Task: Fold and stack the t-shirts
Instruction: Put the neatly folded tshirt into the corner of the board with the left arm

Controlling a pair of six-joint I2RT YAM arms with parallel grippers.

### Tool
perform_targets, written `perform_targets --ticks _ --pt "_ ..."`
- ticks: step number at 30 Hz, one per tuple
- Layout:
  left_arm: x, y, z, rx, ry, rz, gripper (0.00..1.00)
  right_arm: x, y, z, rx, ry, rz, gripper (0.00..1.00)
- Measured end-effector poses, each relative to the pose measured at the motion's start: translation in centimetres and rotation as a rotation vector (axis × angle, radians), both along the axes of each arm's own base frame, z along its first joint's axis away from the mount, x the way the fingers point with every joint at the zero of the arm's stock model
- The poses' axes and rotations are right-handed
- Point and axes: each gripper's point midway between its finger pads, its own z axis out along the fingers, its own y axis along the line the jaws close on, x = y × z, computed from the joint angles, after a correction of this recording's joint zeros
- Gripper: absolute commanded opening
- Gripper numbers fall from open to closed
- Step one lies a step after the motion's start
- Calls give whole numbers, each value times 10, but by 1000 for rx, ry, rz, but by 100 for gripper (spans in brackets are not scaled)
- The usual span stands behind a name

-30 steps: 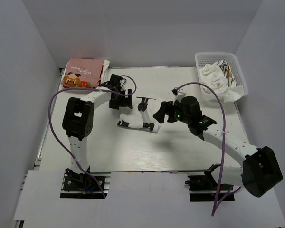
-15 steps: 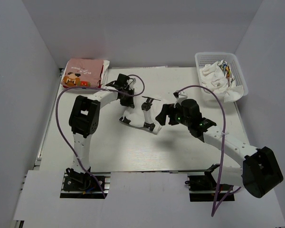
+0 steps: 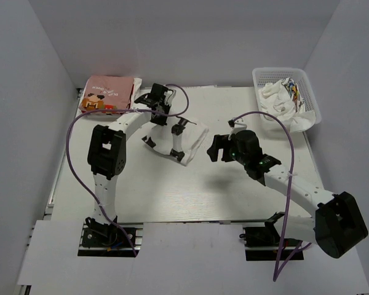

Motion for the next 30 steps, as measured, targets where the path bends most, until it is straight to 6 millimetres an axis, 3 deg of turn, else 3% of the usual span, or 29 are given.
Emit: perform_targets --ticks 5,13,22,25,30 --pt "16 33 34 163 -133 16 0 8 -8 -8 -55 0 -39 90" --pt "41 75 72 334 -270 26 0 26 -4 3 -65 -25 -67 90" --pt "88 139 156 397 -463 166 0 40 -3 17 -78 -63 -85 90" --pt "100 163 168 412 -495 219 0 46 -2 22 -81 -76 -91 90" --pt "120 192 170 430 -516 284 0 54 2 28 -88 -87 -93 90"
